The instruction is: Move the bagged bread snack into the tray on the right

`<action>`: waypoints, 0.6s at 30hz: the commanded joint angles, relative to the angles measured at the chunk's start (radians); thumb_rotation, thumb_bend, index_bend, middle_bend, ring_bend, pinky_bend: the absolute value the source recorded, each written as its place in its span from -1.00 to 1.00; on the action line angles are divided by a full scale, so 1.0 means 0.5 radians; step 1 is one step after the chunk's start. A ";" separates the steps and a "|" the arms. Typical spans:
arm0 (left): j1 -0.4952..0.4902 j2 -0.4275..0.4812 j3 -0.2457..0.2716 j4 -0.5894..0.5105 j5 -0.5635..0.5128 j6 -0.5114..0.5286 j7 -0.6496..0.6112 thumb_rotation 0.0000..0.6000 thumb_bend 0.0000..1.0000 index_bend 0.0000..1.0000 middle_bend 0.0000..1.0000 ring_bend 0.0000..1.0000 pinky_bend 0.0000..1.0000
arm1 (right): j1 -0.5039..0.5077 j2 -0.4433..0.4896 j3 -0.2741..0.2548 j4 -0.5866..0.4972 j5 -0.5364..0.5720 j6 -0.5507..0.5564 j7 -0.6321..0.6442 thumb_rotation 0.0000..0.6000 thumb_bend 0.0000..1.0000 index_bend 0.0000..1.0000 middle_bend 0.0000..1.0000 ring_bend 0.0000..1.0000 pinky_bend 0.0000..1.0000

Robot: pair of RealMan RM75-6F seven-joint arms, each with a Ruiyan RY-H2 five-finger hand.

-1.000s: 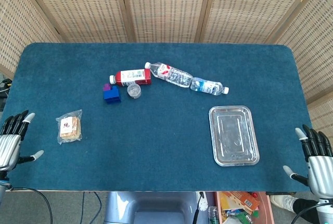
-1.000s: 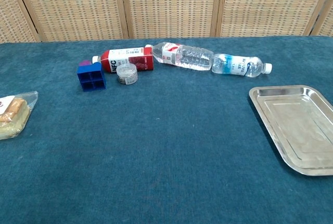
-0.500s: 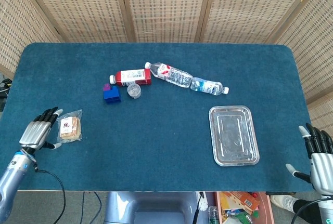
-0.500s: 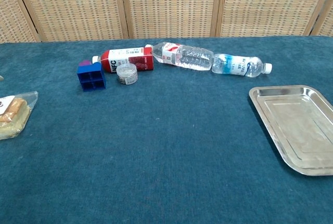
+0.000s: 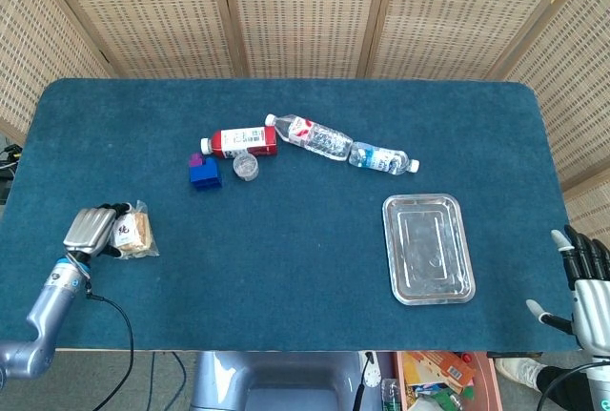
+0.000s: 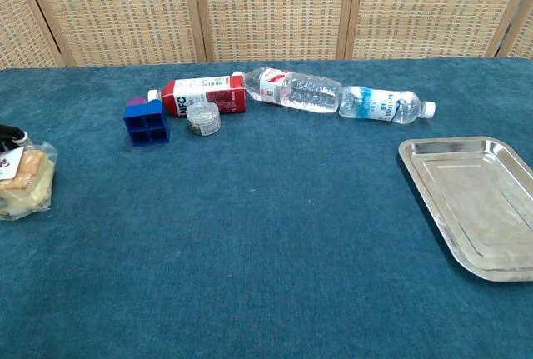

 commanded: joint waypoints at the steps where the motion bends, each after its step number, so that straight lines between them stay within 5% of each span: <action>1: -0.010 0.071 -0.024 -0.225 0.175 0.200 -0.134 1.00 -0.71 -0.07 0.00 -0.31 -0.13 | 0.001 0.000 0.001 0.003 0.008 -0.007 0.003 1.00 -1.00 -1.00 -1.00 -1.00 -1.00; 6: -0.096 0.094 -0.025 -0.484 0.343 0.267 -0.093 1.00 -0.71 -0.07 0.00 -0.31 -0.13 | 0.007 -0.003 0.007 0.009 0.031 -0.023 0.001 1.00 -1.00 -1.00 -1.00 -1.00 -1.00; 11: -0.301 -0.018 -0.038 -0.688 0.383 0.060 0.191 1.00 -0.71 -0.07 0.00 -0.31 -0.13 | 0.015 -0.007 0.021 0.010 0.065 -0.041 -0.019 1.00 -1.00 -1.00 -1.00 -1.00 -1.00; 18: -0.660 -0.465 -0.098 -0.471 0.445 -0.188 0.486 1.00 -0.72 -0.06 0.01 -0.31 -0.13 | 0.029 -0.015 0.048 0.004 0.159 -0.090 -0.072 1.00 -1.00 -1.00 -1.00 -1.00 -1.00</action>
